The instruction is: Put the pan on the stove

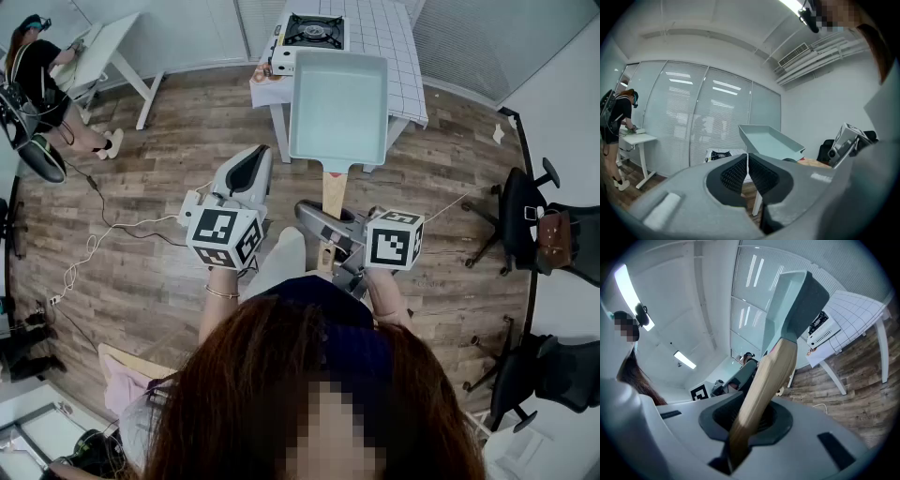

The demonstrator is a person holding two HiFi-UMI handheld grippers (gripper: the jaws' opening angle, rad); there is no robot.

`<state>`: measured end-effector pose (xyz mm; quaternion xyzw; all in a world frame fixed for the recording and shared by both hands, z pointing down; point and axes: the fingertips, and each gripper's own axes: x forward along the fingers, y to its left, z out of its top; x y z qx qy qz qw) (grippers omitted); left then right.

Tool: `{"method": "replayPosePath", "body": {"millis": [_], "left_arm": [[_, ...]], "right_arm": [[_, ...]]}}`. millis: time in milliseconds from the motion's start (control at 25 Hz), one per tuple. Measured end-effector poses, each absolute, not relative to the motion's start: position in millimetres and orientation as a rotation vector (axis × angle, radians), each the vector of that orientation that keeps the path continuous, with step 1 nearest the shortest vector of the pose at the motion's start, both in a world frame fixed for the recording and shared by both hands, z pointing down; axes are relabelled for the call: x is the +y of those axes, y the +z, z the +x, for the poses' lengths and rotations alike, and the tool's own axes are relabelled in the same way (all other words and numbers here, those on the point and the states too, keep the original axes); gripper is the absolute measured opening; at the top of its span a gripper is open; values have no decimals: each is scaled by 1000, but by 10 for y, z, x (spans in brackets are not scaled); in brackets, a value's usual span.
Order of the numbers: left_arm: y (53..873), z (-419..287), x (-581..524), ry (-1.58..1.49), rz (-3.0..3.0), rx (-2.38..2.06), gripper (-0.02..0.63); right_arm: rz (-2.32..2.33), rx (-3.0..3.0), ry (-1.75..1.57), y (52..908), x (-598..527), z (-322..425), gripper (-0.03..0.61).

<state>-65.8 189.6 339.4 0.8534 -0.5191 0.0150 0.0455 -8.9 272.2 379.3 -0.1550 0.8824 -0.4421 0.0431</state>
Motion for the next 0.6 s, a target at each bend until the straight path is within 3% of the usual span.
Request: {"method": "replayPosePath", "body": {"millis": [600], "left_arm": [[3461,-659,1747,54,2600,-1588,20]], "right_arm": [[-463,2711,-1345,3841,2568,-125,67]]}}
